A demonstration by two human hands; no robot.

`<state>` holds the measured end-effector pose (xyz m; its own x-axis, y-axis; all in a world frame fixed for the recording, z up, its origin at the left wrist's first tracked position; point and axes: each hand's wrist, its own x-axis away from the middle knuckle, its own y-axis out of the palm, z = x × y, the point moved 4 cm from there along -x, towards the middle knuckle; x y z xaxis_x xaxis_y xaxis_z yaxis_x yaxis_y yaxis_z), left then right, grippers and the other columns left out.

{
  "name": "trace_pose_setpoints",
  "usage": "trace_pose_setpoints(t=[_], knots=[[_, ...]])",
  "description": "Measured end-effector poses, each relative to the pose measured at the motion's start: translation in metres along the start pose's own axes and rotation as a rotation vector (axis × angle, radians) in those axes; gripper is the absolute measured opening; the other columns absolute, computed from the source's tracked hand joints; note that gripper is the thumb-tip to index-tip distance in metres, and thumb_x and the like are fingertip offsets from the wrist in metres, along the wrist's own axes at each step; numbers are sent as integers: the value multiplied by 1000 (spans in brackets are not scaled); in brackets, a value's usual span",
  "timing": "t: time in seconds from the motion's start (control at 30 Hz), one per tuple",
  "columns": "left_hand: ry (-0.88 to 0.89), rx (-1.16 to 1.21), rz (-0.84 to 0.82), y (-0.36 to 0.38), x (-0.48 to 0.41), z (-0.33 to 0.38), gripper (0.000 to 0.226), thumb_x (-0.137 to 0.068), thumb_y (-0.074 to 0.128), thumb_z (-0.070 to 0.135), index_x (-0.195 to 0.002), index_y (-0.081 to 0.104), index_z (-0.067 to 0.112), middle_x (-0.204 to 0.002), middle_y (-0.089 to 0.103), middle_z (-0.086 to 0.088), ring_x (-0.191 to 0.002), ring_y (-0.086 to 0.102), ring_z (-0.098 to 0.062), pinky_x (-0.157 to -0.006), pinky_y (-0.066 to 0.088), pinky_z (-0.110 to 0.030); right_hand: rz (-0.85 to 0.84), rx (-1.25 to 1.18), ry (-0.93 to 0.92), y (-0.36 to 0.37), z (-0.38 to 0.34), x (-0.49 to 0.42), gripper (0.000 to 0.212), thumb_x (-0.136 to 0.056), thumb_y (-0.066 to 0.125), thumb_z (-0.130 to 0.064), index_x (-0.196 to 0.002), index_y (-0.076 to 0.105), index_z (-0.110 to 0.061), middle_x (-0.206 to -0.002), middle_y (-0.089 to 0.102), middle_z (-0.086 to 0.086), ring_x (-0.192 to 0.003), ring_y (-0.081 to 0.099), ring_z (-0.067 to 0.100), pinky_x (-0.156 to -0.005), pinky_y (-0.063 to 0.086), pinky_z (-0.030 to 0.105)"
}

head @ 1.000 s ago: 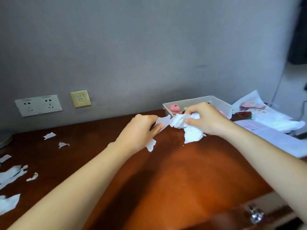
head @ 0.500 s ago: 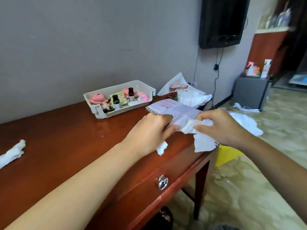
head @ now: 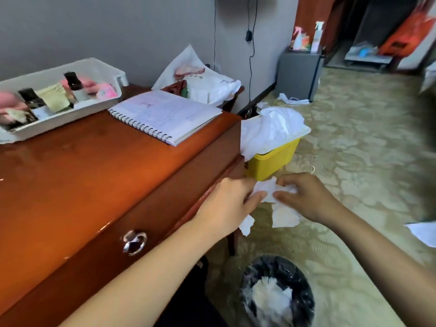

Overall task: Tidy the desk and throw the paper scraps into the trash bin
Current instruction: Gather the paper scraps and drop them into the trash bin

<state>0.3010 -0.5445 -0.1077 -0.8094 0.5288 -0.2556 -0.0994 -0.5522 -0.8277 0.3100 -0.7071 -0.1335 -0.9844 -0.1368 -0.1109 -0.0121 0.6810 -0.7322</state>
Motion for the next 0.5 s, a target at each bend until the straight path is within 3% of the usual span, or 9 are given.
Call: trace_pose_setpoints(t=[0.1,0.17,0.37,0.5], knots=[[-42,83,-63,45,-4,-10,49,-95,53,27,-57,23,25,-49,28,4,-44,29,-11,-46,21,-27,-48,-7,82,20,41,11,21,-85,66,-11,-68,58,-21,-71,59,-2,-69,51,14,-63,36,25],[-90,118,-115,76,-6,-20,47,-95,53,28,-57,25,21,-51,30,1,-46,32,-15,-51,25,-31,-86,-12,150,35,66,17,18,-86,65,-12,-72,58,-21,-70,56,-8,-72,50,12,-63,35,29],[-275,166,-235,165,2,-54,44,-96,51,30,-59,30,18,-54,33,1,-49,33,-14,-54,28,-31,-129,-7,336,74,133,39,34,-84,64,-11,-62,50,-32,-64,48,-17,-65,47,5,-56,30,11],[-406,155,-353,222,17,-73,35,-98,46,31,-68,38,14,-60,37,2,-59,40,-19,-57,30,-31,-198,11,468,105,173,56,15,-84,62,-8,-73,58,-16,-74,55,-5,-76,49,13,-57,33,5]])
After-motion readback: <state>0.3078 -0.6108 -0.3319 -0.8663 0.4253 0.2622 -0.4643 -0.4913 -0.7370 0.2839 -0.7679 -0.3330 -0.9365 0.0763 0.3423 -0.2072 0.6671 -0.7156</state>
